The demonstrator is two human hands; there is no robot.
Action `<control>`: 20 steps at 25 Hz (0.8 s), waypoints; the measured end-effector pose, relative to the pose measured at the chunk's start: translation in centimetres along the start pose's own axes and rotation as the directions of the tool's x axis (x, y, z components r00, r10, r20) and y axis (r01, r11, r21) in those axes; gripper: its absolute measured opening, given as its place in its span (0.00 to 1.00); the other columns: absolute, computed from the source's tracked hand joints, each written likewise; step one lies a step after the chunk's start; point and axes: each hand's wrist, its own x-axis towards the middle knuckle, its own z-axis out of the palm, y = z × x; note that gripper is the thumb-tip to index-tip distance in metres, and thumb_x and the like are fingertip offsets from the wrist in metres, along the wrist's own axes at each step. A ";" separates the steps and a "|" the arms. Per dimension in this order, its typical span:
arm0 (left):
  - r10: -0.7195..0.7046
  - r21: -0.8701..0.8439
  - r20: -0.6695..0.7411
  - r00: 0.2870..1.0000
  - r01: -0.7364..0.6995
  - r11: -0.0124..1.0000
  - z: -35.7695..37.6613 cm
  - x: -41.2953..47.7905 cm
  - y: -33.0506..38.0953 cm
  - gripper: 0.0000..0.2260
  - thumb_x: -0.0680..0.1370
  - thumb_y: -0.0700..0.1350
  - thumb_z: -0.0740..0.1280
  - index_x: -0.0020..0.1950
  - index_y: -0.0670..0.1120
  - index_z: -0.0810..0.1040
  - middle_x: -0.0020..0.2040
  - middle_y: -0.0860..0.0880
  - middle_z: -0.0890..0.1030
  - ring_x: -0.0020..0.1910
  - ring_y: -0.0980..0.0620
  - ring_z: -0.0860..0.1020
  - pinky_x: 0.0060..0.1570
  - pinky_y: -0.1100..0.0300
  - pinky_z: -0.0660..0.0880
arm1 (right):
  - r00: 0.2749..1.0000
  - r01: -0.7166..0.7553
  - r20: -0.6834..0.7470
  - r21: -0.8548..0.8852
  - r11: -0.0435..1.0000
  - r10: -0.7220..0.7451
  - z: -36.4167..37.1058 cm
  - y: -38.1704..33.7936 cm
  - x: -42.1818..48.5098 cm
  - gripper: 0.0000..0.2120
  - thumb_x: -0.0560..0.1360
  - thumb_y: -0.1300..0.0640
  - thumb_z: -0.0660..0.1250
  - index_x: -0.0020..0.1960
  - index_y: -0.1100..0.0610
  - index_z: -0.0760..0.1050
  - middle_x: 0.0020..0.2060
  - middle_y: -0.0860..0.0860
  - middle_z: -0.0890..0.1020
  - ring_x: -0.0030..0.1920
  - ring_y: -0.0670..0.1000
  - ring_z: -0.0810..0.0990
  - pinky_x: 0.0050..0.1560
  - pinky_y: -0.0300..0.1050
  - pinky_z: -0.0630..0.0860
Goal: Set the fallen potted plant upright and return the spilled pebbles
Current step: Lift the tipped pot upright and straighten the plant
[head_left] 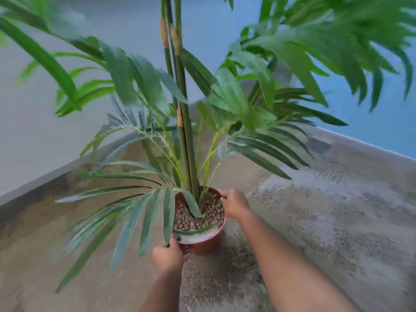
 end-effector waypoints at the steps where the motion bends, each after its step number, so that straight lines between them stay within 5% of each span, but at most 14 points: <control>1: 0.003 -0.007 -0.004 1.000 -0.003 1.000 0.2 -0.2 0.0 0.13 0.82 0.39 0.62 0.41 0.34 0.77 0.41 0.31 0.82 0.30 0.42 0.82 0.21 0.58 0.79 | 1.000 0.003 0.009 0.024 1.000 -0.003 -0.1 0.0 0.2 0.17 0.78 0.65 0.62 0.63 0.52 0.80 0.56 0.54 0.84 0.54 0.53 0.81 0.53 0.39 0.75; 4: 0.012 0.018 0.003 1.000 -0.012 1.000 0.2 -0.3 0.0 0.13 0.82 0.40 0.61 0.50 0.30 0.78 0.44 0.31 0.82 0.33 0.39 0.84 0.30 0.49 0.83 | 0.995 0.052 0.078 0.041 0.998 -0.055 -0.5 0.3 0.5 0.16 0.80 0.62 0.62 0.65 0.53 0.78 0.57 0.57 0.83 0.58 0.57 0.81 0.58 0.47 0.77; 8: -0.022 -0.075 0.057 0.998 0.026 0.997 -0.6 -0.8 0.4 0.12 0.81 0.40 0.64 0.60 0.33 0.77 0.41 0.33 0.82 0.32 0.43 0.83 0.27 0.57 0.82 | 0.964 0.116 0.244 -0.027 0.993 -0.106 -2.3 1.9 -0.1 0.19 0.82 0.56 0.61 0.72 0.53 0.70 0.63 0.58 0.79 0.60 0.60 0.79 0.55 0.53 0.79; 11: -0.049 -0.211 0.097 0.994 0.069 0.975 -0.7 -0.8 0.1 0.16 0.81 0.42 0.66 0.64 0.34 0.75 0.44 0.34 0.81 0.38 0.41 0.82 0.35 0.56 0.83 | 0.980 0.107 0.170 -0.002 0.994 -0.105 -4.5 4.9 -1.3 0.17 0.80 0.55 0.65 0.67 0.56 0.76 0.63 0.57 0.80 0.58 0.53 0.80 0.56 0.48 0.78; 14: -0.108 -0.329 0.137 0.985 0.148 0.933 -0.1 -1.8 -1.5 0.22 0.81 0.48 0.65 0.67 0.33 0.71 0.54 0.38 0.79 0.50 0.42 0.81 0.51 0.52 0.79 | 0.995 -0.101 0.008 0.158 0.982 0.101 -6.8 8.8 -3.2 0.11 0.78 0.61 0.68 0.60 0.59 0.81 0.56 0.58 0.84 0.52 0.57 0.84 0.53 0.54 0.82; 20: -0.089 -0.239 0.047 0.995 0.097 0.966 4.4 -6.6 -6.6 0.24 0.81 0.58 0.57 0.47 0.37 0.79 0.37 0.41 0.82 0.33 0.46 0.82 0.32 0.56 0.81 | 0.922 -0.300 -0.156 0.288 0.909 0.353 -8.3 12.7 -7.0 0.08 0.74 0.62 0.72 0.53 0.59 0.84 0.47 0.56 0.86 0.42 0.51 0.85 0.46 0.48 0.84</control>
